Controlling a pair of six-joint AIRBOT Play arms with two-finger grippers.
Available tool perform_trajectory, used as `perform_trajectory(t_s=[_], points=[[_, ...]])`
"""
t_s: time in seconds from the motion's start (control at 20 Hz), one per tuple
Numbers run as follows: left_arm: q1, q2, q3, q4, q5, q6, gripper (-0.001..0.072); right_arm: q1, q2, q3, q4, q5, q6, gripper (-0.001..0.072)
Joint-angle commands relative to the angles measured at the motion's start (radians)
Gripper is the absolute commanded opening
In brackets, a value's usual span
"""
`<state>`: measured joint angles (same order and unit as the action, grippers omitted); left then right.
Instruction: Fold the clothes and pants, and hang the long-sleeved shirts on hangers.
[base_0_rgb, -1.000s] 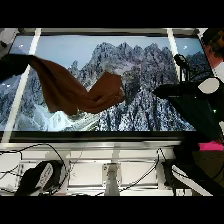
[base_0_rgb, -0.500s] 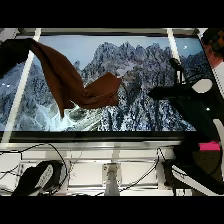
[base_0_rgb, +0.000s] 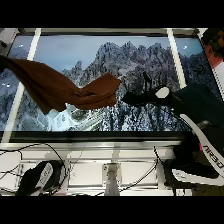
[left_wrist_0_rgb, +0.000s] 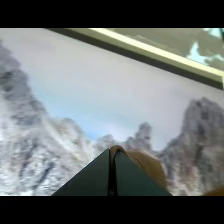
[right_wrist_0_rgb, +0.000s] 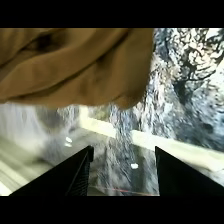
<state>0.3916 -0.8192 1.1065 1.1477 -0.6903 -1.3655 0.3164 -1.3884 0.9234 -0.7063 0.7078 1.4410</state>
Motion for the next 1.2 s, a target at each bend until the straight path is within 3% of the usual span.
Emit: perform_trajectory(t_s=[0.0, 0.5, 0.9, 0.95, 1.15], points=[[0.085, -0.019, -0.001, 0.038, -0.041, -0.011, 0.0017, 0.046, -0.088, -0.002, 0.113, -0.068, 0.080, 0.0448], [0.088, -0.096, -0.014, 0.022, -0.086, -0.011, 0.0017, 0.152, -0.196, 0.103, 0.123, -0.108, 0.076, 0.0446], [0.088, -0.096, -0.016, 0.022, -0.087, -0.011, 0.0017, 0.156, -0.313, 0.195, 0.127, -0.097, 0.332, 0.0443], [0.088, -0.097, -0.016, 0.022, -0.086, -0.011, 0.0018, 0.158, -0.319, 0.199, 0.127, -0.098, 0.349, 0.0380], [0.088, -0.097, -0.016, 0.023, -0.086, -0.011, 0.0018, 0.171, -0.332, 0.203, 0.137, -0.100, 0.354, 0.0359]])
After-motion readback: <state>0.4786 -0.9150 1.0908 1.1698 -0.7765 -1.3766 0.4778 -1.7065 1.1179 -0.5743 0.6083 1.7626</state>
